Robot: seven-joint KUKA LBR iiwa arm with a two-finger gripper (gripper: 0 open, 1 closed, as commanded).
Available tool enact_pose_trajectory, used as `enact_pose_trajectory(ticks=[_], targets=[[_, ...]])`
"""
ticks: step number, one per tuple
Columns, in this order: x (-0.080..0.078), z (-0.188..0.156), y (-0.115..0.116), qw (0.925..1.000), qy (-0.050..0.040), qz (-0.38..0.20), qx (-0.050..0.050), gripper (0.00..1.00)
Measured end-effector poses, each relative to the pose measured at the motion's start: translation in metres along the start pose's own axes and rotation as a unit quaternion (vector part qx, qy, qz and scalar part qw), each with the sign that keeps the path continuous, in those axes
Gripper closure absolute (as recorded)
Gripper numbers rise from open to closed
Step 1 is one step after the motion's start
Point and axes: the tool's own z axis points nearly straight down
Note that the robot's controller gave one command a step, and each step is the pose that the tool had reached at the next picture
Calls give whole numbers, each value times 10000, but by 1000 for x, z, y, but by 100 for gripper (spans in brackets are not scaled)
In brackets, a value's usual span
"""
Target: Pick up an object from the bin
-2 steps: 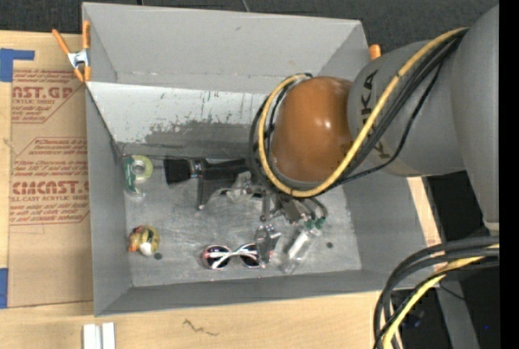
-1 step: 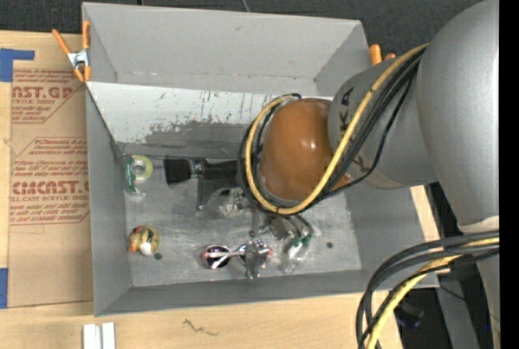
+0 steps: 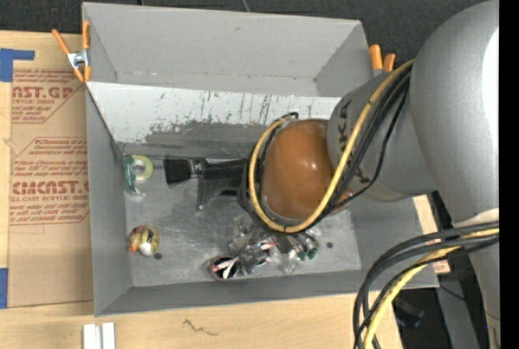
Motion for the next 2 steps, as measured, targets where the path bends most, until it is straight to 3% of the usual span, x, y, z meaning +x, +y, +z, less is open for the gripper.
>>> enact_pose_trajectory(ticks=[1,2], targets=[[0,0,0,10000,0,3,-1,100],[-22,-166,-2,9997,-6,-253,3,100]])
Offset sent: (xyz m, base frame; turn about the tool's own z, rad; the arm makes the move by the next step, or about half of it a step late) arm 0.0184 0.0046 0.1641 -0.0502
